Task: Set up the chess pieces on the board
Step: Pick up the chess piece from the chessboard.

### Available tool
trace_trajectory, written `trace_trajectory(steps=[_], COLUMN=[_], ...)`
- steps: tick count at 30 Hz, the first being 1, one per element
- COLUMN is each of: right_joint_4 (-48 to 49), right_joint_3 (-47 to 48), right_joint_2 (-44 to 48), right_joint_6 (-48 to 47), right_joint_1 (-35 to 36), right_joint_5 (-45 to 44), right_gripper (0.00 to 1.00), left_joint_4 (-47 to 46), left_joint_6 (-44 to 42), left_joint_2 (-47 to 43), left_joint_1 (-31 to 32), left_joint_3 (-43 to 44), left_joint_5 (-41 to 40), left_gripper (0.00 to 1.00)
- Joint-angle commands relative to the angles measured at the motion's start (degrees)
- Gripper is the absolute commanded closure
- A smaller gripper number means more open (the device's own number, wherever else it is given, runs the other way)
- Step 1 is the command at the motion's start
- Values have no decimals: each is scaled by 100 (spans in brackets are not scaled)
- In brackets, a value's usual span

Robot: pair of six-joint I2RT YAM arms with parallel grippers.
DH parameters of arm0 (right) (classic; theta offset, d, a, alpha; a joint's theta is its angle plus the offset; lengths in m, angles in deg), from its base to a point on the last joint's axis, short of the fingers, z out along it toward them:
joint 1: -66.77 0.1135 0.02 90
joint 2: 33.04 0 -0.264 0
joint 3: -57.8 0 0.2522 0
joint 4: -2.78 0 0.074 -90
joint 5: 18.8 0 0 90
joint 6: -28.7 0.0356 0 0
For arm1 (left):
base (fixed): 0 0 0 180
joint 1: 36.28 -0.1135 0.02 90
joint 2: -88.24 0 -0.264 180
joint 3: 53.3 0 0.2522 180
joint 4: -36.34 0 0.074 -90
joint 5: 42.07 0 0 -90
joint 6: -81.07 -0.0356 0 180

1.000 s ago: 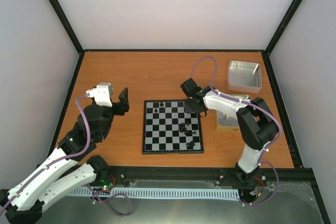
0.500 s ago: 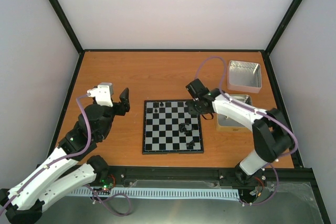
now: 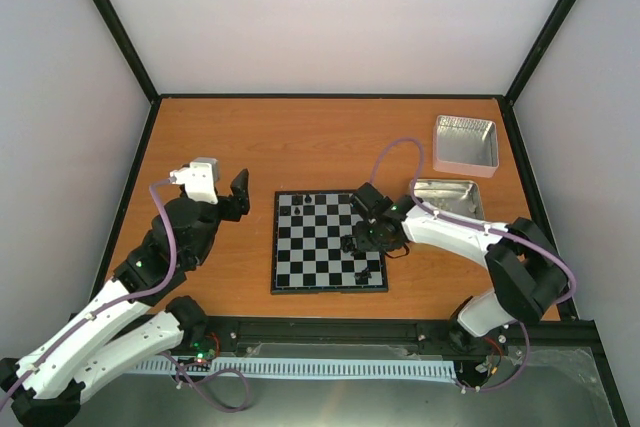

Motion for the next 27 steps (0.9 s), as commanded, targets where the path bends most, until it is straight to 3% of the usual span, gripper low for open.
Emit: trace_trajectory(steps=[1, 8, 27], right_joint_4=[216, 264, -277], right_joint_3=[-21, -3, -183], right_joint_2=[-126, -320, -231], right_joint_6=[354, 418, 94], right_joint_1=[45, 74, 337], right_joint_5=[-45, 103, 56], right_gripper=[69, 75, 69], left_joint_4=[-107, -102, -99], left_joint_6=[7, 20, 34], left_joint_2=[9, 2, 5], left_joint_1=[-29, -29, -30], left_joint_3=[9, 0, -25], left_joint_5=[43, 38, 59], left_gripper=[24, 24, 24])
